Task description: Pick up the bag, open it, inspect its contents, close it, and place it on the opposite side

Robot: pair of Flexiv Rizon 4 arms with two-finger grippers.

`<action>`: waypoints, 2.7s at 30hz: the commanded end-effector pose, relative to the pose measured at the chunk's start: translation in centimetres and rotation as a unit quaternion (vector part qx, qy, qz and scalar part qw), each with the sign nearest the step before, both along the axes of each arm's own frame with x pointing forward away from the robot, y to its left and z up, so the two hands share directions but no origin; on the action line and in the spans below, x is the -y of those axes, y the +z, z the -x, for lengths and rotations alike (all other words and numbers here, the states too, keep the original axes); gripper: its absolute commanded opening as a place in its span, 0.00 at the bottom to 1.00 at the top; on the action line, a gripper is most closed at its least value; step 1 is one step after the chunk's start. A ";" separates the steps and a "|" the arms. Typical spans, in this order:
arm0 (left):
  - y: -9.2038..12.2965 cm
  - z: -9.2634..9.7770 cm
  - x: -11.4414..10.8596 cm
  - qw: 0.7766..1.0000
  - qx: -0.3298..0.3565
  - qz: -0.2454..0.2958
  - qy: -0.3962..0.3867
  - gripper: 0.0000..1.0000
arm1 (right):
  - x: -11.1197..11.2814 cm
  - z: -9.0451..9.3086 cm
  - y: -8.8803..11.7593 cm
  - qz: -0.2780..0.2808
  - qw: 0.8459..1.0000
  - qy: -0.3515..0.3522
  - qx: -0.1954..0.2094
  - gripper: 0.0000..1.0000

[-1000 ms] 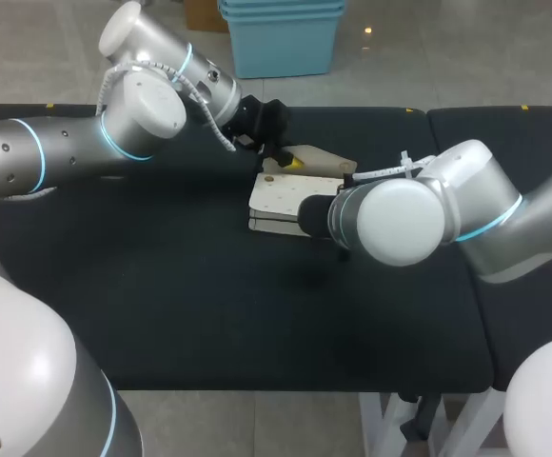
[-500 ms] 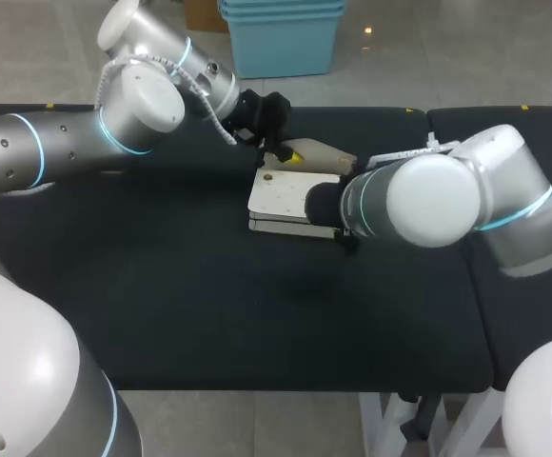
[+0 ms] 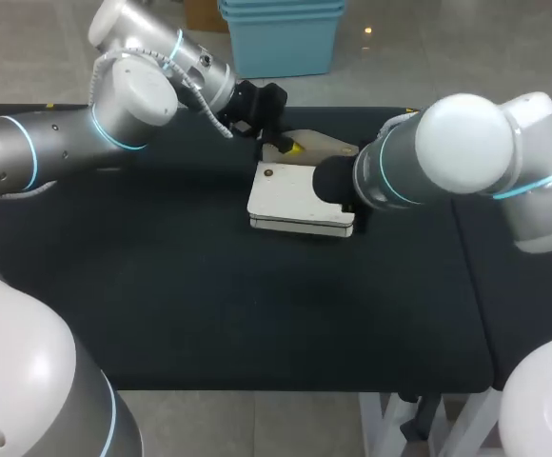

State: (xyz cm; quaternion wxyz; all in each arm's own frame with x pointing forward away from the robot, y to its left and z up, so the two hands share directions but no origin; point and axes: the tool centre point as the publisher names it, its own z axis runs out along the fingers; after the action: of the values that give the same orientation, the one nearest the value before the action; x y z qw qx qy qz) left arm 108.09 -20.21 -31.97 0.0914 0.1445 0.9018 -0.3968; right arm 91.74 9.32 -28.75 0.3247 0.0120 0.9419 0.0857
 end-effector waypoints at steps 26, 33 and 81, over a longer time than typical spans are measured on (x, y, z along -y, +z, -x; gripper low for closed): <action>6.5 4.6 -1.1 1.000 0.025 0.008 0.008 0.00 | -1.3 -4.5 2.4 0.001 0.998 0.027 -0.052 0.00; 6.5 4.6 -1.1 1.000 0.025 0.008 0.008 0.00 | -1.3 -4.5 2.4 0.001 0.998 0.027 -0.052 0.00; 8.1 5.6 -1.1 0.998 0.017 0.033 0.041 0.00 | -3.1 -5.2 -1.6 0.076 0.997 -0.017 -0.026 0.00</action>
State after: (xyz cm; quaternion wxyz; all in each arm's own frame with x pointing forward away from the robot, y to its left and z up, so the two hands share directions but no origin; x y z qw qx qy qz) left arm 103.26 -19.44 -23.84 0.1178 0.1126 0.8959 -0.4134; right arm 96.99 12.37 -30.05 0.2915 0.0033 0.9565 0.0072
